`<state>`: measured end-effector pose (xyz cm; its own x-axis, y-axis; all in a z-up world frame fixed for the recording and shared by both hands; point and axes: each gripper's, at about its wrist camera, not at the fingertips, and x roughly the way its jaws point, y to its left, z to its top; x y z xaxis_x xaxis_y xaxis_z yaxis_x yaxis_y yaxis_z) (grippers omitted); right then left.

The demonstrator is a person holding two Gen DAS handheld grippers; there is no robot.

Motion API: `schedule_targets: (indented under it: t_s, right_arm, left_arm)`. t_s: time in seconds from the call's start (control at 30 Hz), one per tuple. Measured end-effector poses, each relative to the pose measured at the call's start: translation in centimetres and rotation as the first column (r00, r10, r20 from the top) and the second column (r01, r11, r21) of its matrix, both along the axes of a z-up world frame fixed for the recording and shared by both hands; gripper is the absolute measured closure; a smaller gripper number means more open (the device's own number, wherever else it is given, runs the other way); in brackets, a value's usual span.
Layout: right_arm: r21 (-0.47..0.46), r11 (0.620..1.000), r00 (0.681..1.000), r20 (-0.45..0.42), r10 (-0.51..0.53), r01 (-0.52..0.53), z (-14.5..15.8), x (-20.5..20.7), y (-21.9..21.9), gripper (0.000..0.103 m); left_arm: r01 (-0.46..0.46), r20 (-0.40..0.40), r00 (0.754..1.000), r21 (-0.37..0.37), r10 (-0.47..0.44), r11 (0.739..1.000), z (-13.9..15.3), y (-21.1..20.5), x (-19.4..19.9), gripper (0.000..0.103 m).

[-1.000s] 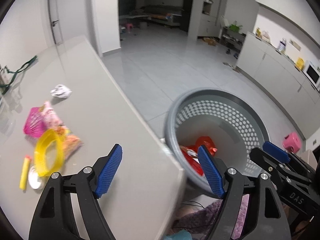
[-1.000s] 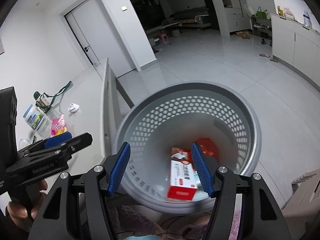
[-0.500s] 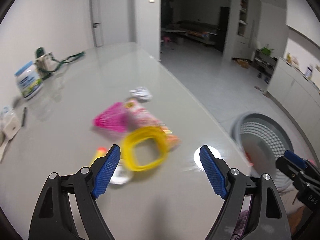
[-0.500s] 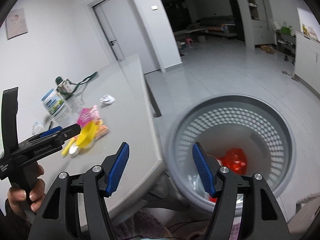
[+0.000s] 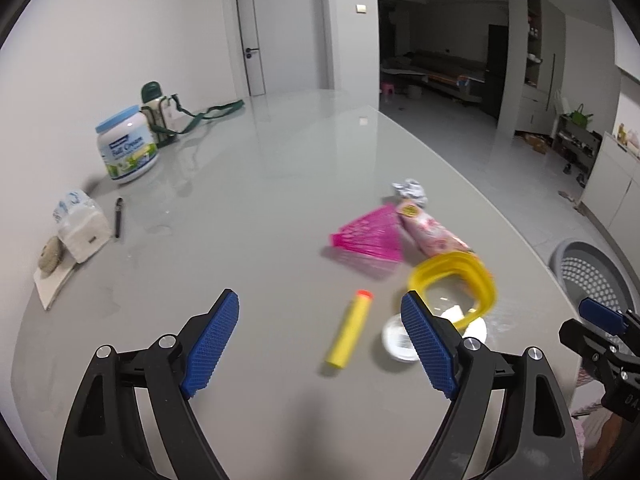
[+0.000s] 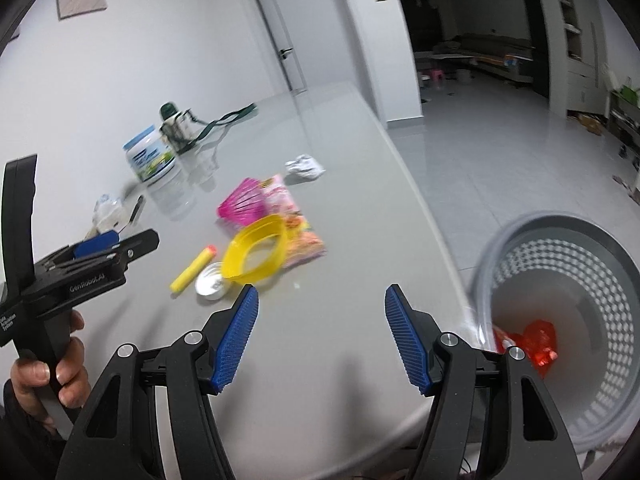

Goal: Collect trash
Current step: 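Return both tools from the basket to the table clutter, then close the right tool on the rim of the yellow plastic lid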

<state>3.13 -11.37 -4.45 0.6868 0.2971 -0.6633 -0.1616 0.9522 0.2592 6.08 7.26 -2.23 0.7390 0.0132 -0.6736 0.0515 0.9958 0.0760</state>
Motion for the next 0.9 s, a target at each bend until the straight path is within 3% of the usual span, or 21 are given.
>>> schedule_targets:
  t_s: [0.53, 0.9]
  right_arm:
    - [-0.088, 0.993, 0.995, -0.068, 0.071, -0.077, -1.5, 4.4, 6.8, 0.04]
    - [-0.158, 0.986, 0.992, -0.117, 0.036, -0.055, -2.1, 6.6, 8.8, 0.038]
  left_arm:
    - [-0.057, -0.033, 0.998, -0.046, 0.055, 0.997, -1.7, 5.3, 2.1, 0.02]
    - [-0.073, -0.056, 0.996, -0.074, 0.069, 0.995, -3.0, 6.4, 2.5, 0.02]
